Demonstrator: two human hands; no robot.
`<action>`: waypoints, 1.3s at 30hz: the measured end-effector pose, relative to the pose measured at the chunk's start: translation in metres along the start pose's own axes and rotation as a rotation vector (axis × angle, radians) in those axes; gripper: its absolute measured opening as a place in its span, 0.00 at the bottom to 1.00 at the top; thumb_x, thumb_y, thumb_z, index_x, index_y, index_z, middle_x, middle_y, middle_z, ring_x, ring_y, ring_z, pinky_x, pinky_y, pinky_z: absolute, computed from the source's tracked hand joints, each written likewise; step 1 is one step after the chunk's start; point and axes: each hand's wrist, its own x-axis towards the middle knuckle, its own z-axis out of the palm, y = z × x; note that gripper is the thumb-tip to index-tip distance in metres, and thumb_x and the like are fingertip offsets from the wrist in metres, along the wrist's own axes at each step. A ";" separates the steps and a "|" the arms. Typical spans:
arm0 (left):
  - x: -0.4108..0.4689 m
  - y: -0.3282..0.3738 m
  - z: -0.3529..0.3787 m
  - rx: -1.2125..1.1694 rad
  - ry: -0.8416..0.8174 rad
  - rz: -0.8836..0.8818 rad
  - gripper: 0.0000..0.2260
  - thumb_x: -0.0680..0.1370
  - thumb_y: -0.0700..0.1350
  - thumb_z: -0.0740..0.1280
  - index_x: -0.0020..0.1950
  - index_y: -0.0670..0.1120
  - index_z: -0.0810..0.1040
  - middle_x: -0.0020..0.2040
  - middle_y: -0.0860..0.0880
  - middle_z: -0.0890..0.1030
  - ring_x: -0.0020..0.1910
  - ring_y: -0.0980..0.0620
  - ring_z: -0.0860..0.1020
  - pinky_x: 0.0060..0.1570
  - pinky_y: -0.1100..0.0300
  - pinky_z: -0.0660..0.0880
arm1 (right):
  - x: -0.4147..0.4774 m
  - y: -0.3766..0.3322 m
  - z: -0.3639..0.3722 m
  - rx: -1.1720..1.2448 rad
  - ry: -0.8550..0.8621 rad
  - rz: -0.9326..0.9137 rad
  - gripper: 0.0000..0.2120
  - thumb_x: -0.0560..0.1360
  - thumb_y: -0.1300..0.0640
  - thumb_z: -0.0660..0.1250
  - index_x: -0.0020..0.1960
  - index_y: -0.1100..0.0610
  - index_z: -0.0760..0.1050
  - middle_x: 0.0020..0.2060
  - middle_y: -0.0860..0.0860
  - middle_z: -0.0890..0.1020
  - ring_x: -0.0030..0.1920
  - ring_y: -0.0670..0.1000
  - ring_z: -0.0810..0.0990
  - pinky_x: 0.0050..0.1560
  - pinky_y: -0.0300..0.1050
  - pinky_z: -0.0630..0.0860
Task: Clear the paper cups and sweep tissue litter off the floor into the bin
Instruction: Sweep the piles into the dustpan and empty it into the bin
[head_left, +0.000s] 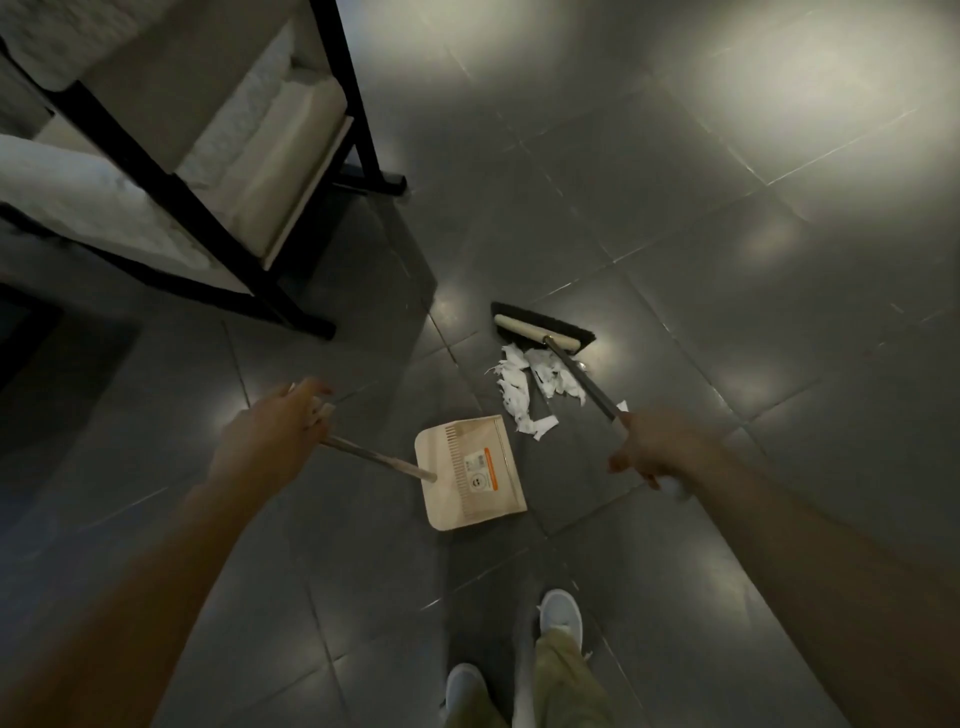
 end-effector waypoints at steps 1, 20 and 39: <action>0.001 -0.001 0.000 -0.007 -0.012 -0.010 0.15 0.79 0.51 0.62 0.66 0.53 0.71 0.59 0.46 0.76 0.53 0.42 0.77 0.48 0.52 0.72 | -0.008 -0.001 0.004 -0.018 -0.002 -0.014 0.23 0.72 0.52 0.73 0.63 0.61 0.73 0.55 0.58 0.80 0.47 0.52 0.77 0.31 0.37 0.66; -0.020 -0.028 -0.006 -0.160 0.005 0.051 0.13 0.79 0.47 0.62 0.63 0.48 0.72 0.56 0.43 0.78 0.55 0.39 0.76 0.52 0.49 0.71 | -0.119 0.036 0.046 0.966 0.100 0.202 0.15 0.74 0.69 0.68 0.56 0.54 0.73 0.29 0.53 0.66 0.25 0.47 0.61 0.19 0.32 0.60; 0.055 -0.075 -0.035 -0.163 0.071 -0.088 0.20 0.79 0.47 0.64 0.69 0.47 0.66 0.52 0.37 0.78 0.51 0.34 0.77 0.47 0.48 0.72 | -0.051 -0.009 0.036 0.820 0.055 0.362 0.17 0.72 0.57 0.73 0.33 0.62 0.69 0.21 0.55 0.70 0.24 0.51 0.68 0.30 0.44 0.65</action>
